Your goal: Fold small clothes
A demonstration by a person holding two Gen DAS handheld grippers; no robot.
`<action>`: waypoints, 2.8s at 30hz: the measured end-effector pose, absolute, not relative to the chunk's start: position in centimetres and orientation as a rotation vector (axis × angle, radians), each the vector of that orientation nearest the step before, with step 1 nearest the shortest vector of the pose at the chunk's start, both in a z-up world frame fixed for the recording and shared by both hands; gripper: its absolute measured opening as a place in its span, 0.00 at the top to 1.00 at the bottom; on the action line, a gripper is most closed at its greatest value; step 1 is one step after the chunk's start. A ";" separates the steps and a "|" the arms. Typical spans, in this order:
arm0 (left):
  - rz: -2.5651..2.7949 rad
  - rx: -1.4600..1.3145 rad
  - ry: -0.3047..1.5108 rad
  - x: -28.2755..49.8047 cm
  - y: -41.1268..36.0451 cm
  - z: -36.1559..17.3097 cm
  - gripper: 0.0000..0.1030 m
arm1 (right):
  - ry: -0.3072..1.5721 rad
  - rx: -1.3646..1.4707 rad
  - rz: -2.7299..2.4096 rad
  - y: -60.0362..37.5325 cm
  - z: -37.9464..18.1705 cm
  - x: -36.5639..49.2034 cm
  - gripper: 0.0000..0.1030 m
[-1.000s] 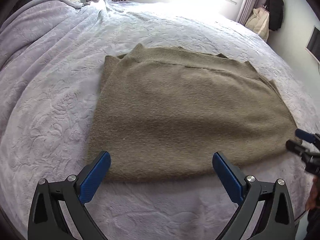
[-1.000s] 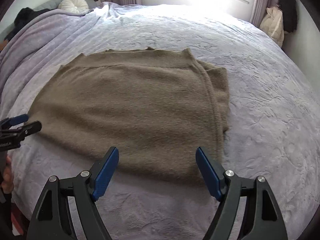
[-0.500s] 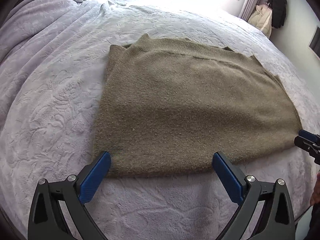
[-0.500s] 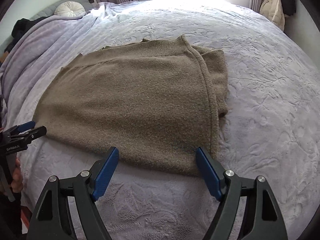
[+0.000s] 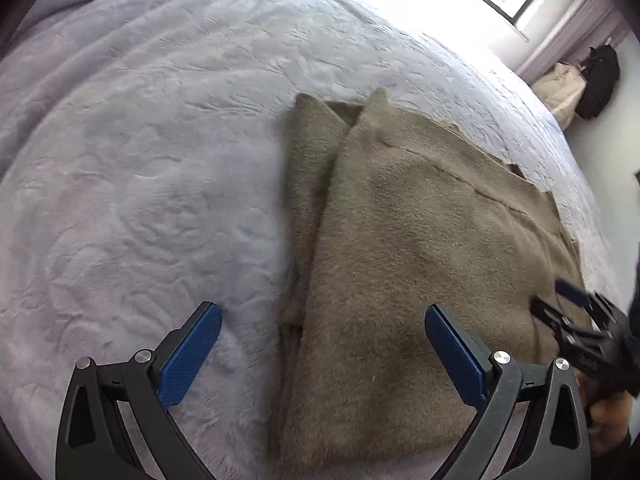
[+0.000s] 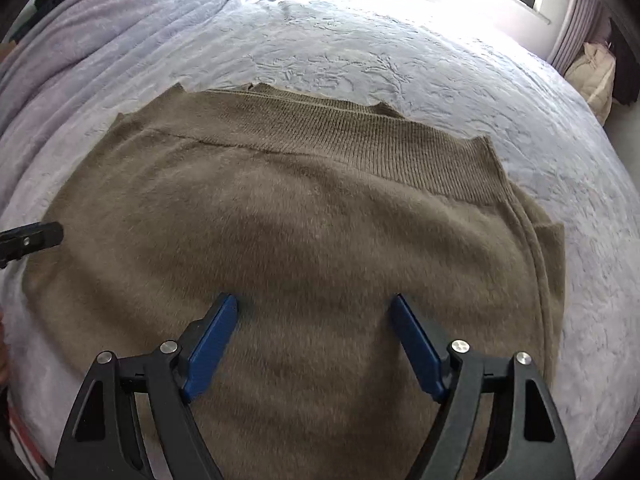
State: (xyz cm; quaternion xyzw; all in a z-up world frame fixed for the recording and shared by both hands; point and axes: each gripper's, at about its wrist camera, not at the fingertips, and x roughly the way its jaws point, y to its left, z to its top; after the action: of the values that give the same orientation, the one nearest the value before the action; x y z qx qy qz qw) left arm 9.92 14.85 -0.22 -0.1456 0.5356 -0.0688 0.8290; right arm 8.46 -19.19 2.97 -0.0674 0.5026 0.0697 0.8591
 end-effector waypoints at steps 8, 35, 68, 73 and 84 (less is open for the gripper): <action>-0.308 -0.377 1.152 12.6 15.7 -1.4 0.01 | 1.019 -0.011 0.068 -20.2 4.6 11.4 0.09; -0.431 -0.458 1.179 16.7 14.1 -2.4 0.60 | 1.124 -0.008 -0.124 -18.5 2.3 22.0 0.07; -0.324 -0.335 1.164 16.2 11.8 1.2 0.83 | 1.025 -0.117 -0.002 -17.8 1.9 3.4 0.02; -0.307 -0.292 1.161 16.1 11.4 2.4 0.84 | 1.051 -0.151 0.003 -17.2 2.5 4.5 0.02; -0.250 -0.215 1.179 16.1 8.1 5.3 0.85 | 0.972 -0.062 0.009 -20.8 4.1 6.4 0.00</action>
State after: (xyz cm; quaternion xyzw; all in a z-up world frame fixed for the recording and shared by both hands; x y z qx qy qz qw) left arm 16.10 8.11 5.28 -0.1008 0.5532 -0.1176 0.8185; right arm 6.37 -20.81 4.12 -0.0296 0.4668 0.0044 0.8838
